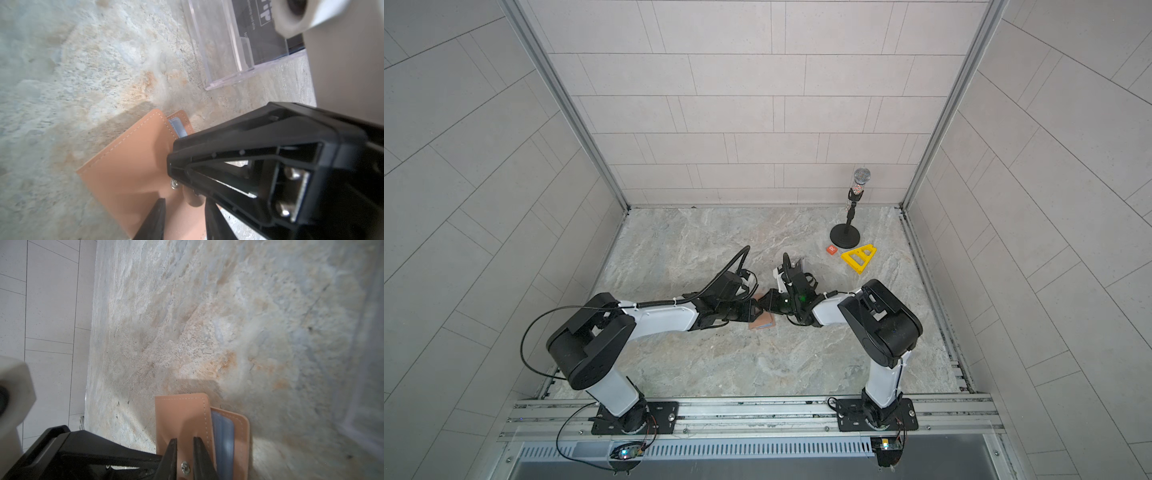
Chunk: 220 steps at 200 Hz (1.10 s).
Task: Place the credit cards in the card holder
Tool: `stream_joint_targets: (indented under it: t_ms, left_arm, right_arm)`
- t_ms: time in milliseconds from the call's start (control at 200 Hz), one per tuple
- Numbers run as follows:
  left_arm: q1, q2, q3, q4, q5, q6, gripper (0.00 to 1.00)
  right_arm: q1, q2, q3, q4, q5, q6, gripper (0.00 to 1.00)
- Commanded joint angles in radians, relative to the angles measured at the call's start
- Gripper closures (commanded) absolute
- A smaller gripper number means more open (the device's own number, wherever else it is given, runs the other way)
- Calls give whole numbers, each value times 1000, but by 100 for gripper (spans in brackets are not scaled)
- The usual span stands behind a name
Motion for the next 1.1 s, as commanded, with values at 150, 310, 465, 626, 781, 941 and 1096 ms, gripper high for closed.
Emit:
stream_joint_targets:
  t_ms: [150, 310, 465, 626, 781, 941, 1096]
  left_arm:
    - [5, 12, 9, -10, 11, 11, 64]
    - [5, 18, -23, 10, 19, 6, 65]
    - [4, 13, -35, 3, 35, 16, 65]
    - [5, 14, -41, -1, 45, 26, 65]
    - [5, 10, -42, -12, 50, 34, 64]
    - [4, 10, -38, -12, 54, 37, 64]
    - [5, 13, -35, -11, 57, 37, 65]
  right_arm:
    - [17, -9, 5, -125, 5, 5, 80]
    - [17, -60, 52, -196, -10, -24, 73]
    - [16, -127, 117, -344, 32, -101, 64]
    - [13, -190, 139, -475, 108, -178, 60]
    - [4, -214, 112, -539, 134, -229, 60]
    - [-10, -205, 77, -548, 127, -247, 64]
    - [-21, -186, 67, -542, 134, -251, 69]
